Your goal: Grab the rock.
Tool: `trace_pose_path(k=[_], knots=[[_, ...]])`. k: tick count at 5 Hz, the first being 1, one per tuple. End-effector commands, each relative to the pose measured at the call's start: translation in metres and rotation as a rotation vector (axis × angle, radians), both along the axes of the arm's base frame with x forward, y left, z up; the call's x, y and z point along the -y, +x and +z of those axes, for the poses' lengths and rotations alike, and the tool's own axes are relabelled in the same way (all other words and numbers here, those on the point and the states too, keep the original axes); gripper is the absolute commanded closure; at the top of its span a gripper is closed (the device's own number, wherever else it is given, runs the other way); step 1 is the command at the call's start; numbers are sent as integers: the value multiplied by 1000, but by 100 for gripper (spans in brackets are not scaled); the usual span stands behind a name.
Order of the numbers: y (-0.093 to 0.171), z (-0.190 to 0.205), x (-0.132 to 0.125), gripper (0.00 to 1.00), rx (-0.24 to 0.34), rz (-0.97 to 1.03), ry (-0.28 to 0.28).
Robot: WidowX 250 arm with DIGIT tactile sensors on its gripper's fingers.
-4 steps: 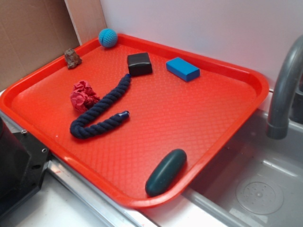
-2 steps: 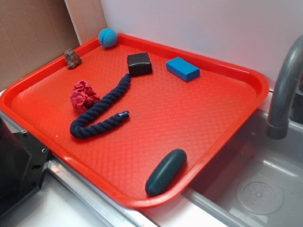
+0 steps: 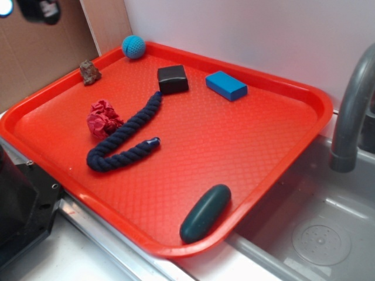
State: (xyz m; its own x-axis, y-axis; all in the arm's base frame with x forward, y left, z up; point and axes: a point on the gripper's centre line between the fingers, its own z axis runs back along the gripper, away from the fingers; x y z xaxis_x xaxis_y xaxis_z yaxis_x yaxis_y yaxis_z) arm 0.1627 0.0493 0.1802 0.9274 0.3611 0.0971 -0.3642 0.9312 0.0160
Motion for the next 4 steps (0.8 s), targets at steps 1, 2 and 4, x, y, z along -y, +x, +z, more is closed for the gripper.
trace_pose_path(k=[1, 2, 4], knots=[[20, -19, -30, 0, 40, 247, 54], [20, -19, -30, 0, 40, 247, 54], [30, -46, -55, 0, 55, 423, 90]])
